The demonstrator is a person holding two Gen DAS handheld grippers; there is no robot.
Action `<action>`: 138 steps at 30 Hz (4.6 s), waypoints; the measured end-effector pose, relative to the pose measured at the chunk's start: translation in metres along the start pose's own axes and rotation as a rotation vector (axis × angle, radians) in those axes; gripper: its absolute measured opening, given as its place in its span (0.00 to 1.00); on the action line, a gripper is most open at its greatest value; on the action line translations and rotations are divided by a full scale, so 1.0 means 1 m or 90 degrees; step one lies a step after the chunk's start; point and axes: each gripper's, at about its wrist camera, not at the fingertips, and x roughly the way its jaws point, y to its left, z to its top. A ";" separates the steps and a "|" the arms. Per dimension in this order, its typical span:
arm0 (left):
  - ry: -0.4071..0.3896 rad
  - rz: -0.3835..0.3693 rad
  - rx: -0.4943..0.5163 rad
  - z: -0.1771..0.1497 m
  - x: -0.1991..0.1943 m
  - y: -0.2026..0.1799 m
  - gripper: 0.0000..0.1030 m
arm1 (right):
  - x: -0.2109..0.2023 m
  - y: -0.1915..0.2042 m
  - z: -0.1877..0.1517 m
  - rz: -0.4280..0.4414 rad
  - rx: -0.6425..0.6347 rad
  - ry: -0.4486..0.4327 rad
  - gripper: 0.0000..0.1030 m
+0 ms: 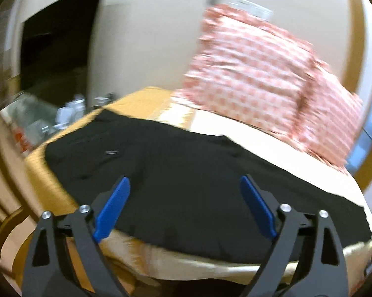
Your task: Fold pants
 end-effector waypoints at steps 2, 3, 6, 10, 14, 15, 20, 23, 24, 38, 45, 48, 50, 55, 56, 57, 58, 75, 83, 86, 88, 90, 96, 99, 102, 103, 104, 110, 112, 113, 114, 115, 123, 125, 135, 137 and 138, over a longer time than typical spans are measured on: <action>0.019 -0.037 0.029 -0.004 0.016 -0.023 0.91 | 0.004 -0.007 -0.001 -0.006 0.017 0.004 0.58; 0.032 -0.048 0.038 -0.006 0.024 -0.031 0.91 | 0.006 -0.012 -0.002 -0.013 0.032 0.006 0.58; 0.068 -0.082 0.056 -0.018 0.047 -0.051 0.91 | 0.009 -0.020 -0.008 -0.016 0.052 0.017 0.55; 0.100 -0.102 0.062 -0.032 0.067 -0.063 0.91 | 0.011 -0.016 -0.024 -0.015 0.037 0.040 0.47; 0.123 -0.108 0.058 -0.041 0.079 -0.065 0.91 | 0.003 -0.007 -0.034 -0.030 -0.004 0.019 0.39; 0.129 -0.108 0.057 -0.043 0.081 -0.064 0.91 | 0.003 -0.006 -0.034 -0.033 -0.013 0.016 0.38; 0.132 -0.111 0.059 -0.050 0.084 -0.064 0.93 | -0.002 0.003 -0.038 -0.045 -0.059 -0.010 0.35; 0.129 -0.110 0.071 -0.053 0.084 -0.066 0.96 | -0.002 0.014 -0.041 -0.030 -0.103 -0.021 0.30; 0.128 -0.108 0.075 -0.053 0.085 -0.067 0.97 | 0.000 0.016 -0.041 -0.033 -0.112 -0.020 0.30; 0.099 -0.102 0.119 -0.063 0.083 -0.072 0.98 | -0.008 0.047 -0.018 0.110 -0.063 -0.039 0.06; 0.090 -0.119 0.099 -0.062 0.082 -0.068 0.98 | -0.028 0.180 -0.034 0.363 -0.156 0.014 0.06; 0.086 -0.123 0.086 -0.061 0.081 -0.066 0.98 | -0.030 0.240 -0.069 0.473 -0.206 0.088 0.06; 0.084 -0.129 0.072 -0.060 0.081 -0.064 0.98 | -0.029 0.286 -0.115 0.563 -0.254 0.183 0.06; 0.090 -0.161 0.024 -0.056 0.076 -0.054 0.98 | -0.010 0.336 -0.240 0.580 -0.408 0.411 0.06; 0.093 -0.165 0.022 -0.055 0.076 -0.053 0.98 | -0.001 0.334 -0.258 0.562 -0.413 0.451 0.06; 0.095 -0.168 0.022 -0.055 0.074 -0.052 0.98 | 0.003 0.331 -0.265 0.553 -0.407 0.466 0.06; 0.097 -0.171 0.021 -0.055 0.073 -0.051 0.98 | 0.005 0.328 -0.267 0.552 -0.397 0.465 0.06; -0.015 -0.103 -0.054 -0.032 0.020 0.001 0.98 | -0.033 0.374 -0.293 0.644 -0.454 0.419 0.06; -0.037 -0.028 -0.104 -0.022 0.014 0.037 0.98 | -0.064 0.359 -0.327 0.617 -0.648 0.321 0.07; -0.038 -0.011 -0.106 -0.021 0.014 0.044 0.98 | -0.071 0.360 -0.335 0.612 -0.711 0.279 0.13; -0.045 0.002 -0.103 -0.019 0.012 0.046 0.98 | -0.079 0.361 -0.336 0.629 -0.740 0.292 0.35; -0.055 0.014 -0.104 -0.017 0.009 0.050 0.98 | -0.086 0.362 -0.328 0.680 -0.714 0.323 0.49; -0.071 0.052 -0.136 -0.014 -0.001 0.073 0.98 | -0.078 0.376 -0.313 0.602 -0.665 0.267 0.48; -0.072 0.076 -0.166 -0.015 -0.003 0.091 0.98 | -0.063 0.380 -0.331 0.522 -0.715 0.304 0.48; -0.065 0.087 -0.207 -0.015 -0.003 0.113 0.98 | -0.073 0.376 -0.336 0.526 -0.754 0.275 0.48; -0.060 0.084 -0.220 -0.015 -0.002 0.120 0.98 | -0.071 0.375 -0.335 0.529 -0.745 0.284 0.48; -0.053 0.078 -0.238 -0.014 0.001 0.128 0.98 | -0.067 0.374 -0.333 0.535 -0.731 0.298 0.48; -0.021 0.047 -0.331 -0.013 0.017 0.169 0.97 | -0.064 0.372 -0.332 0.547 -0.723 0.296 0.48; -0.012 0.040 -0.346 -0.012 0.024 0.177 0.95 | -0.066 0.372 -0.332 0.549 -0.722 0.296 0.48; -0.007 0.035 -0.354 -0.012 0.026 0.180 0.95 | -0.066 0.372 -0.332 0.549 -0.722 0.296 0.48; -0.002 0.028 -0.363 -0.013 0.028 0.183 0.94 | -0.067 0.372 -0.333 0.549 -0.722 0.295 0.48; 0.002 0.019 -0.375 -0.013 0.031 0.186 0.94 | -0.067 0.371 -0.332 0.549 -0.721 0.295 0.48; 0.008 0.013 -0.386 -0.010 0.041 0.188 0.94 | -0.066 0.371 -0.333 0.551 -0.719 0.294 0.48; 0.016 0.003 -0.383 -0.009 0.044 0.184 0.93 | -0.067 0.372 -0.333 0.552 -0.718 0.293 0.49; 0.041 -0.101 -0.449 -0.025 0.046 0.180 0.64 | -0.067 0.373 -0.334 0.556 -0.715 0.288 0.50; 0.039 -0.079 -0.448 -0.023 0.049 0.181 0.62 | -0.067 0.372 -0.334 0.556 -0.716 0.288 0.50; 0.037 -0.074 -0.452 -0.022 0.049 0.181 0.62 | -0.068 0.373 -0.334 0.556 -0.716 0.287 0.50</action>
